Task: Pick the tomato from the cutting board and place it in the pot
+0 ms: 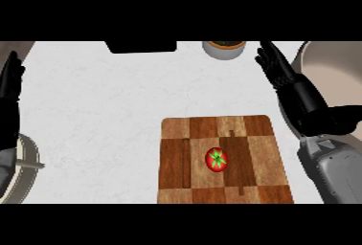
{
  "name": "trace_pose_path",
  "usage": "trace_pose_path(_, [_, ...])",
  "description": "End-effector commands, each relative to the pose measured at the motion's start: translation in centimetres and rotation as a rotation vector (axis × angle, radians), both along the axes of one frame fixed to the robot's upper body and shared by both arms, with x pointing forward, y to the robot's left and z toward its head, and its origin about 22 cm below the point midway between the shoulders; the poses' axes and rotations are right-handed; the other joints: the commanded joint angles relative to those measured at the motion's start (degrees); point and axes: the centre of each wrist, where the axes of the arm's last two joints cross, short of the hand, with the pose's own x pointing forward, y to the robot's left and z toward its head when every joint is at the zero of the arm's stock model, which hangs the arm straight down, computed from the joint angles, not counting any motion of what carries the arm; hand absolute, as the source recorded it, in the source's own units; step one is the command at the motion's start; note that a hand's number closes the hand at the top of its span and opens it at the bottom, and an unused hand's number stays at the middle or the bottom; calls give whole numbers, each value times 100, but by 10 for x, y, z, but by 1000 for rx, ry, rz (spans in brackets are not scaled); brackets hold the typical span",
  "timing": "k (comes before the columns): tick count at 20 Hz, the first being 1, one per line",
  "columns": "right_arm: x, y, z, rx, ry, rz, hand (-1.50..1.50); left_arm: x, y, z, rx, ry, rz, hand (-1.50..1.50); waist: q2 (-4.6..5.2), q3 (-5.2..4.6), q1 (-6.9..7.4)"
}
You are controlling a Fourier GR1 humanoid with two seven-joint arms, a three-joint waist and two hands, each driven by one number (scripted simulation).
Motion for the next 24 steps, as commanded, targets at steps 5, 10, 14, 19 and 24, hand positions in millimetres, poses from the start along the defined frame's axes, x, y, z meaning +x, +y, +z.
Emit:
trace_pose_path(5, [25, 36, -19, 51, -40, 475, 150, 13, -51, -4, -310, 103, -137, 0, 210, -58, 597])
trace_pose_path(10, [36, 6, -58, -143, -161, 495, -150, 12, -69, -7, -460, 217, -190, 0, 217, -44, 646])
trace_pose_path(14, [57, -13, -66, -5, -252, 616, -150, 9, -76, -6, -489, 229, -208, 0, 163, -51, 648])
trace_pose_path(19, [88, -34, -45, -85, -303, 751, -150, -3, -64, -13, -493, 261, -164, 0, 75, -74, 558])
trace_pose_path(24, [81, -20, -30, -405, -232, 936, -150, 2, -51, -6, -511, 251, -129, 0, 32, -84, 396])
